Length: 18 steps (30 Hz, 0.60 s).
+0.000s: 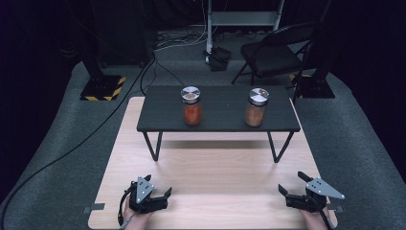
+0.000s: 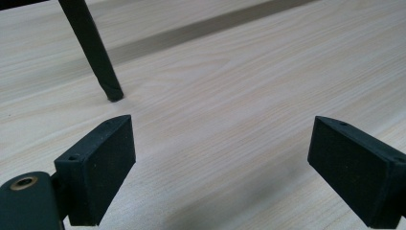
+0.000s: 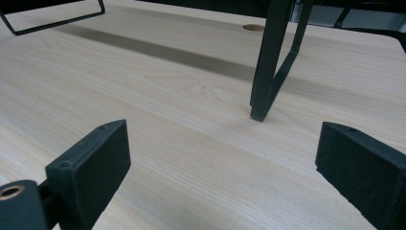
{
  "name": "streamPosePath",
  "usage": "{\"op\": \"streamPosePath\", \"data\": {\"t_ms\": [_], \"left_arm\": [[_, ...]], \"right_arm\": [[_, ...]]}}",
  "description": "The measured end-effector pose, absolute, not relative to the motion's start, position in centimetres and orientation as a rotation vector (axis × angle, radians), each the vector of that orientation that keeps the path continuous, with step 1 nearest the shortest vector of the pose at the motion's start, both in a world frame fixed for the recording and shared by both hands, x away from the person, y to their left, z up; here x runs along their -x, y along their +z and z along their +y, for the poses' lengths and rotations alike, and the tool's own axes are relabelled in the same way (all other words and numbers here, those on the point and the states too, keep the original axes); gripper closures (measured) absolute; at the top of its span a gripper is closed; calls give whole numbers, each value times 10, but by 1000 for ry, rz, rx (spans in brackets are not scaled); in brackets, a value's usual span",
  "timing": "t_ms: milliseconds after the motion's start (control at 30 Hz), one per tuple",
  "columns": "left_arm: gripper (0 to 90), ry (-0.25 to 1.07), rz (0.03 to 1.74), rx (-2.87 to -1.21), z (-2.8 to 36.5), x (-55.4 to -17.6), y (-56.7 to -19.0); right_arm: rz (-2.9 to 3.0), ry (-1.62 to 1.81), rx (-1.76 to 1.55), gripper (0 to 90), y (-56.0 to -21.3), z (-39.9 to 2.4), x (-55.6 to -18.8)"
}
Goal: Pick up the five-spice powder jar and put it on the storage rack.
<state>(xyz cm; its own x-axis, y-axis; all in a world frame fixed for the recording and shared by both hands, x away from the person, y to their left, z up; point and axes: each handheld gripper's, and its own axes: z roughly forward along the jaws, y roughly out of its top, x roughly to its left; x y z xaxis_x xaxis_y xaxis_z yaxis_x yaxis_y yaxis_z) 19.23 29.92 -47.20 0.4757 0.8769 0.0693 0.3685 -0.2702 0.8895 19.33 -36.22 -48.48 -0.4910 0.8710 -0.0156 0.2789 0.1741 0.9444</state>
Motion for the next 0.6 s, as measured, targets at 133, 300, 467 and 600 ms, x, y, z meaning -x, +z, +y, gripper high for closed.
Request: {"op": "streamPosePath", "data": {"t_ms": [133,300,467,600], "left_arm": [[89,727,1046,-1847,299,-193,-472],[89,725,1046,-1848,299,-193,-472],[89,729,1043,-1847,299,-192,-472],[89,730,1044,-1848,298,-193,-472]], "right_arm": [[1874,1322,-1086,38,-485,-363,-193],[1878,1320,-1087,39,-485,-364,-194],[1884,1314,-1082,42,-484,-363,-194],[1887,1313,-1080,44,-484,-363,-194]]}}
